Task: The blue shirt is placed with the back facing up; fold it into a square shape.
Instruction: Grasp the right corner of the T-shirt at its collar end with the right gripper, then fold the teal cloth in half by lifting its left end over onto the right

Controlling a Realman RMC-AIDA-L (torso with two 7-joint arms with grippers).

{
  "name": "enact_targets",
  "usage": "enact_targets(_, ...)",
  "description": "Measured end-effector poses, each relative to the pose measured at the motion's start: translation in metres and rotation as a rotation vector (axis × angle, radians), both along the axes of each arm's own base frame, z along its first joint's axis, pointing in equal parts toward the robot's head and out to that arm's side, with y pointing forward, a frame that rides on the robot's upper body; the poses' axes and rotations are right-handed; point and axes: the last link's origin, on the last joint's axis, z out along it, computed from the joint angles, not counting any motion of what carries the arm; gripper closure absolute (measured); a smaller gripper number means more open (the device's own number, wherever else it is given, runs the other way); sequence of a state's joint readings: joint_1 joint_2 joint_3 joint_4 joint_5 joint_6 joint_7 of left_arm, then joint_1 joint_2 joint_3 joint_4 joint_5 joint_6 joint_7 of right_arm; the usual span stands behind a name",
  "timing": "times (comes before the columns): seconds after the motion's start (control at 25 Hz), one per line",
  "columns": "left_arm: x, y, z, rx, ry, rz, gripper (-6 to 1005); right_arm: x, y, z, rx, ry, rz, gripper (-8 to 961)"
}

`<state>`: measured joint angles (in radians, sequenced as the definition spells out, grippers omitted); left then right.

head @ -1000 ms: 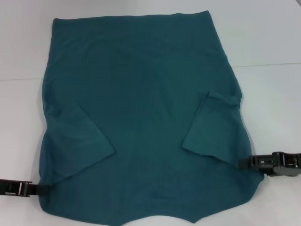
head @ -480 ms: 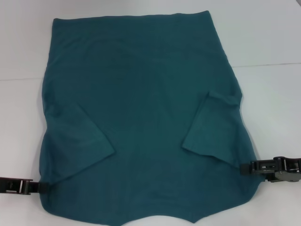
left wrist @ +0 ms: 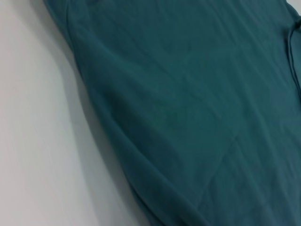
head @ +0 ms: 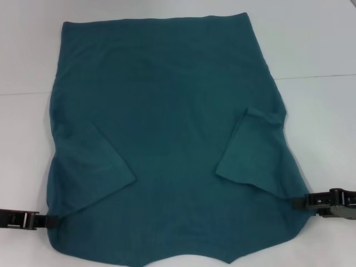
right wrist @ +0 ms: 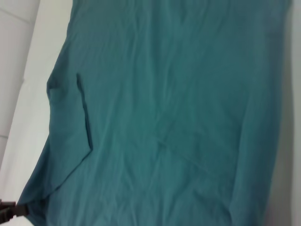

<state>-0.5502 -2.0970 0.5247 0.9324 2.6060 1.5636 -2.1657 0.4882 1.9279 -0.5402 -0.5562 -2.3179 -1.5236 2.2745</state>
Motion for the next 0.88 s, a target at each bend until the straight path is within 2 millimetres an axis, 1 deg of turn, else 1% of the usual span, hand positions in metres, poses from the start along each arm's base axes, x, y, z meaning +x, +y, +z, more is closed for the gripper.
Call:
enact_targets(0.08,0.0,0.0,0.0,-0.002,-0.001,0.0,973,0.003,-0.002,0.001,0.008,0.003,-0.009,317)
enact_targets(0.32,0.0,0.0,0.0,-0.003,-0.004,0.003,972,0.005,-0.005,0.002,0.016,0.002,-0.012,536)
enact_targets(0.64,0.0,-0.001,-0.001,-0.005,-0.004,0.005,972,0.008,-0.01,-0.001,0.017,0.002,-0.016,800)
enact_targets(0.84,-0.002,-0.002,0.0,-0.001,-0.009,0.016,972,0.013,-0.018,-0.002,0.027,0.008,-0.008,917)
enact_targets(0.88,-0.002,-0.003,0.0,-0.002,-0.012,0.019,972,0.014,-0.02,-0.002,0.032,0.013,-0.001,917)
